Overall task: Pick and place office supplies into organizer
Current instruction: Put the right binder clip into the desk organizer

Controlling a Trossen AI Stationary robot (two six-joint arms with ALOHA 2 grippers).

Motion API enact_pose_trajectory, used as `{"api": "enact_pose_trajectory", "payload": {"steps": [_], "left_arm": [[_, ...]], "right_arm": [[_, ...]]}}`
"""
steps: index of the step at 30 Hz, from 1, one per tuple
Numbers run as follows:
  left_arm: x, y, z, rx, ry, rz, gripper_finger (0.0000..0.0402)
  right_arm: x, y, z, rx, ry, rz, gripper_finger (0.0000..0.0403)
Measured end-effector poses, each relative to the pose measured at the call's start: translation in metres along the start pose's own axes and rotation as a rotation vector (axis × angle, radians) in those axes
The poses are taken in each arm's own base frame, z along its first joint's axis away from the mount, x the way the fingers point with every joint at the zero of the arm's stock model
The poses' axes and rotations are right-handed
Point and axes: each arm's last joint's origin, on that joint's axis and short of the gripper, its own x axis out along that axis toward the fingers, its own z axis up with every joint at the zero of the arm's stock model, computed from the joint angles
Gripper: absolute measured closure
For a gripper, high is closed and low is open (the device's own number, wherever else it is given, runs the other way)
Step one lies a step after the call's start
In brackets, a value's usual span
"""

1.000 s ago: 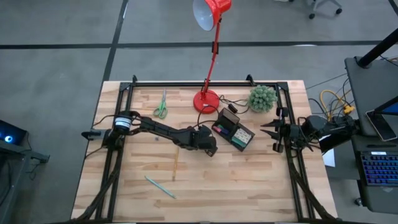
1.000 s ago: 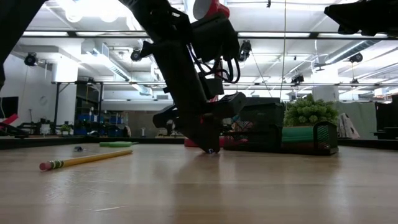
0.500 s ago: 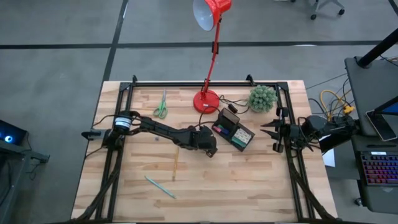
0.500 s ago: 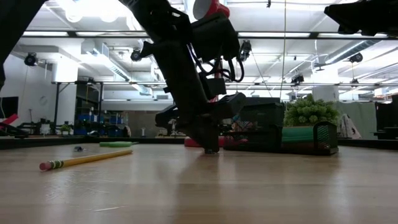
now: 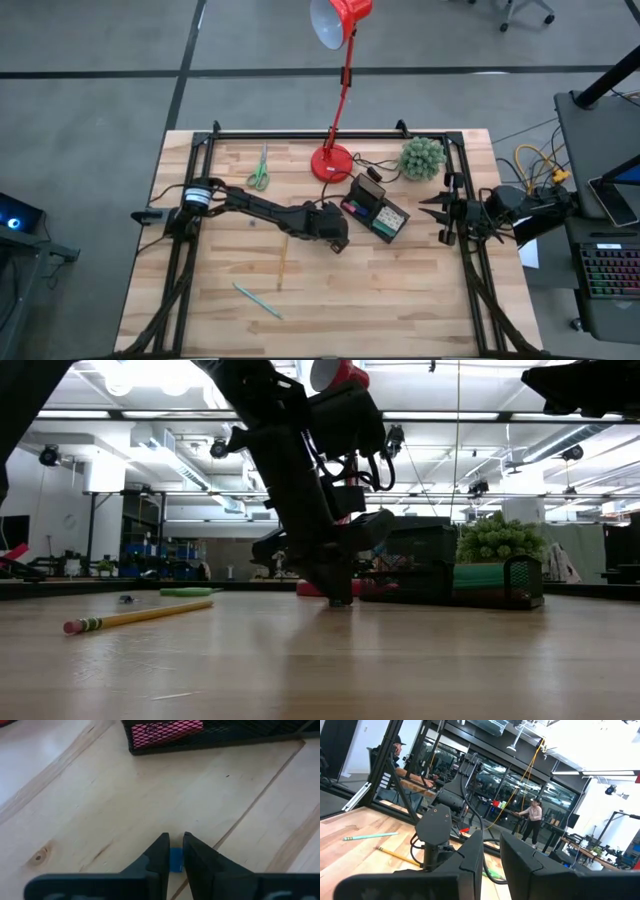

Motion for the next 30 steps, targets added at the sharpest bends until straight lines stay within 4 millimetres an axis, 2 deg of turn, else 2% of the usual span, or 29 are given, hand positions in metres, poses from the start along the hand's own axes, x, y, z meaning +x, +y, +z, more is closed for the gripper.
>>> {"api": "enact_pose_trajectory", "payload": {"steps": [4,11,15,19,23,26,30], "left_arm": [[-0.001,-0.001,0.003,0.023,-0.001,-0.005,0.0343],[-0.004,-0.005,0.009,0.073,-0.006,-0.04,0.0269],[-0.014,-0.008,0.015,0.263,0.02,-0.133,0.0244],[-0.038,-0.011,0.025,0.482,-0.023,-0.224,0.024],[-0.057,-0.009,0.027,0.738,-0.051,-0.23,0.024],[-0.063,-0.006,0.027,0.907,-0.051,-0.23,0.024],[-0.06,-0.002,0.019,1.083,0.0,-0.266,0.024]], "right_arm": [[0.0,0.0,0.0,-0.003,0.0,0.0,0.0346],[0.0,0.0,0.0,-0.003,0.0,-0.001,0.0346],[0.0,0.0,0.0,-0.002,-0.001,-0.001,0.0346],[0.0,0.0,0.0,-0.002,-0.003,-0.002,0.0346],[0.0,0.0,0.001,-0.006,-0.004,-0.002,0.0346],[0.0,0.0,0.001,-0.007,-0.003,-0.002,0.0346],[0.0,0.0,0.001,-0.008,-0.003,-0.002,0.0346]]}}
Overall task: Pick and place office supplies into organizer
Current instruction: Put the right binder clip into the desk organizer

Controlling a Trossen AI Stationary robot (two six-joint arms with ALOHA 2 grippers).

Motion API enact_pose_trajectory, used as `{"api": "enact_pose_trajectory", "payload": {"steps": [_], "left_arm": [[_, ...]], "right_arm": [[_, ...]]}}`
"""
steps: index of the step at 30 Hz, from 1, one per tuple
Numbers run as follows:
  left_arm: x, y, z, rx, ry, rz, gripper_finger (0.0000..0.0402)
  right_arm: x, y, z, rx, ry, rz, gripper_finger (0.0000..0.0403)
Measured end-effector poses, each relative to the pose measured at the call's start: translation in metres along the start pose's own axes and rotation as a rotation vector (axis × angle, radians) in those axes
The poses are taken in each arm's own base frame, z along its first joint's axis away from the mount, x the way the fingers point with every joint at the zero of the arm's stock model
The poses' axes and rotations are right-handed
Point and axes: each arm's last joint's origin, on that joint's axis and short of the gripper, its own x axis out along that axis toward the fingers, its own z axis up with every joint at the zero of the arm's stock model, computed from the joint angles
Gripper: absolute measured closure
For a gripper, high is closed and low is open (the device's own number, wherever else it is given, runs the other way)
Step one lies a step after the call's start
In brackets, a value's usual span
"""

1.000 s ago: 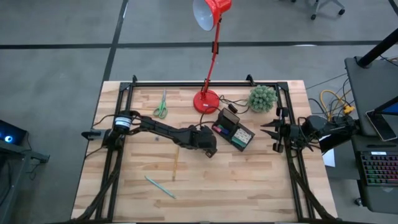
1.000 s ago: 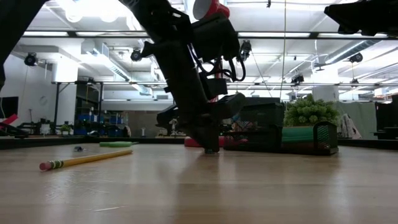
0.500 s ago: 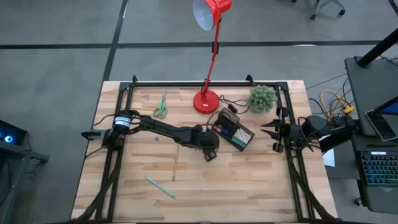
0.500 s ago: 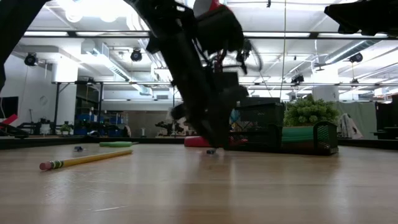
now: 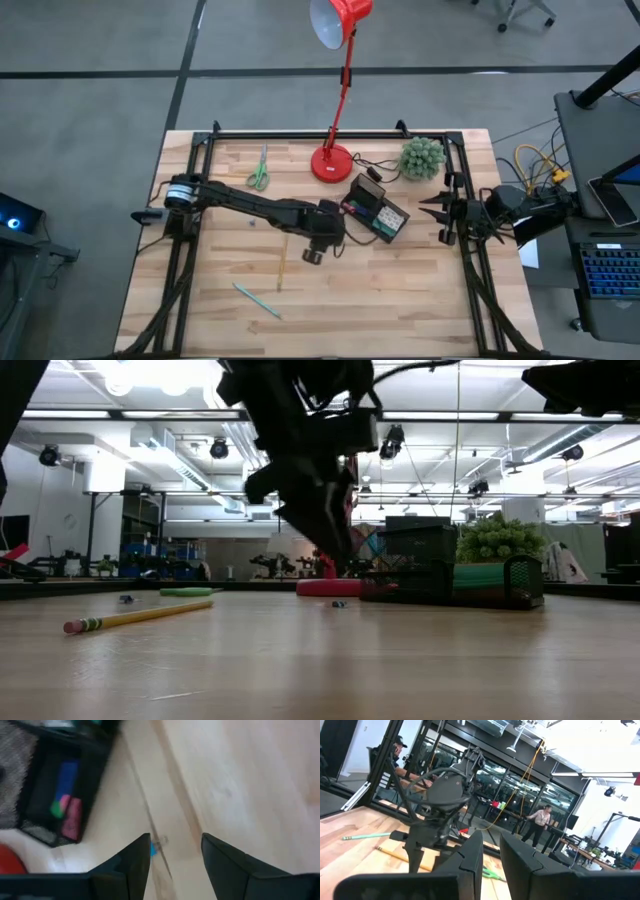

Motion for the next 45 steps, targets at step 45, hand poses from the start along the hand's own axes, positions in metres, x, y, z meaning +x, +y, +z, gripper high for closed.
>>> {"api": "enact_pose_trajectory", "payload": {"steps": [45], "left_arm": [[0.045,0.024,-0.014,0.649,0.201,-0.052,0.024]], "right_arm": [[0.0,0.0,-0.001,0.008,0.004,0.001,0.0346]]}}
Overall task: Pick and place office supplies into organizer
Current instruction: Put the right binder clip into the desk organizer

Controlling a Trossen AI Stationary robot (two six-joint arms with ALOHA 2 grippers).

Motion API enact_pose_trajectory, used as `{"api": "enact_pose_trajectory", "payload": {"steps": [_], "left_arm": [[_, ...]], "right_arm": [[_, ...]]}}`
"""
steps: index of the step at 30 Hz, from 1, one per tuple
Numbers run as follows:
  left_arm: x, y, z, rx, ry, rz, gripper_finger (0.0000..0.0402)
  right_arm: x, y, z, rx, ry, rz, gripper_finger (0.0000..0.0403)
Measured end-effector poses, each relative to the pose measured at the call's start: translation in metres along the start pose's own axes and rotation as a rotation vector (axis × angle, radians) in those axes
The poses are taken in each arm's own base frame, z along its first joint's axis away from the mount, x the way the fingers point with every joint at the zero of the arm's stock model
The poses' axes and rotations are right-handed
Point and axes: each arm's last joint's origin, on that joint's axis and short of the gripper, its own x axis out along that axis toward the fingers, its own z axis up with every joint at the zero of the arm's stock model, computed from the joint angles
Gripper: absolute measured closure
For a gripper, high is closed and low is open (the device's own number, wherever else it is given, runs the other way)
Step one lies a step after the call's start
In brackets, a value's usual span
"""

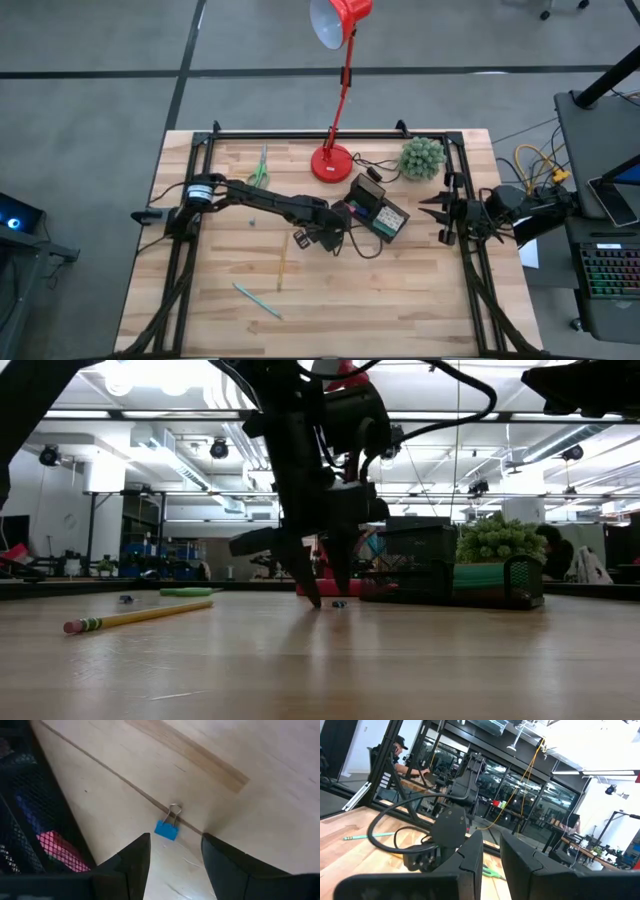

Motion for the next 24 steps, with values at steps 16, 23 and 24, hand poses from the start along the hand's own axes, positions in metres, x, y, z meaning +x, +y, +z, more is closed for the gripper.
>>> {"api": "enact_pose_trajectory", "payload": {"steps": [16,23,24], "left_arm": [[0.009,0.005,0.003,0.171,-0.024,0.018,0.024],[0.026,0.006,0.003,0.141,-0.012,-0.062,0.024],[0.027,0.005,0.003,0.142,-0.012,-0.067,0.024]], "right_arm": [[0.0,0.0,0.0,0.0,0.0,0.0,0.0346],[0.0,0.0,0.0,0.0,0.0,0.0,0.0346],[0.0,0.0,0.0,0.0,0.0,0.0,0.0346]]}}
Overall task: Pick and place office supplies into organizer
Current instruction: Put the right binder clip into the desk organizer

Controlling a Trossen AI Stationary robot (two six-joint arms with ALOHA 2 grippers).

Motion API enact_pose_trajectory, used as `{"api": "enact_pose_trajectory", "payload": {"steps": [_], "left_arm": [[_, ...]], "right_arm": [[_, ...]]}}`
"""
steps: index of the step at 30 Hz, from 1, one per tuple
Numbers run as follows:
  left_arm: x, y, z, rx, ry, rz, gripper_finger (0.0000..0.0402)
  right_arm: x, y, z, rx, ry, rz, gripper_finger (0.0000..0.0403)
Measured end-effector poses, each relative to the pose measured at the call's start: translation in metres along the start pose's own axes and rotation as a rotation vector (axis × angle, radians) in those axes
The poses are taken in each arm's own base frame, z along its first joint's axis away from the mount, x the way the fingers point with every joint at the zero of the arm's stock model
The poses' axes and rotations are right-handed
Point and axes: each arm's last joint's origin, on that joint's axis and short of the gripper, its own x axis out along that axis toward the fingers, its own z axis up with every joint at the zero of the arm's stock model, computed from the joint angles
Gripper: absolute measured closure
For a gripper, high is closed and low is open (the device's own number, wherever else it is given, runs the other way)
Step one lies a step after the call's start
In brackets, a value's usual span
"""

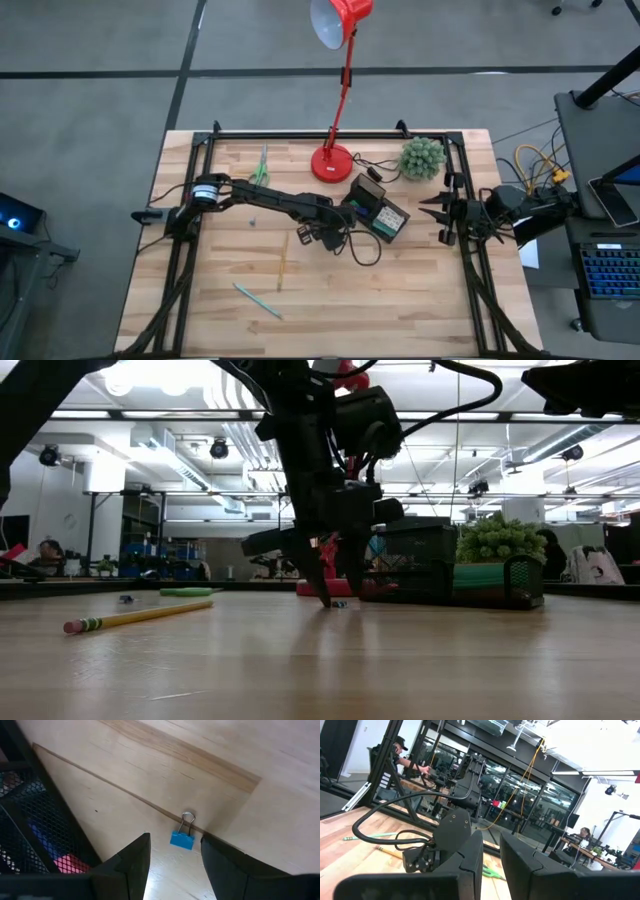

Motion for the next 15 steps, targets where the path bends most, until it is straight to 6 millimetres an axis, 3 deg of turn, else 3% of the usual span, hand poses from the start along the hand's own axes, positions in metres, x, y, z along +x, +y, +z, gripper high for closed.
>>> {"api": "enact_pose_trajectory", "payload": {"steps": [7,15], "left_arm": [[0.0072,-0.003,-0.0012,-0.003,-0.035,-0.051,0.0246],[0.0087,-0.0024,-0.0066,-0.051,-0.093,-0.093,0.0298]], "right_arm": [[0.0,0.0,0.0,0.009,0.0,0.0,0.0346],[0.0,0.0,0.0,0.01,0.0,0.0,0.0346]]}}
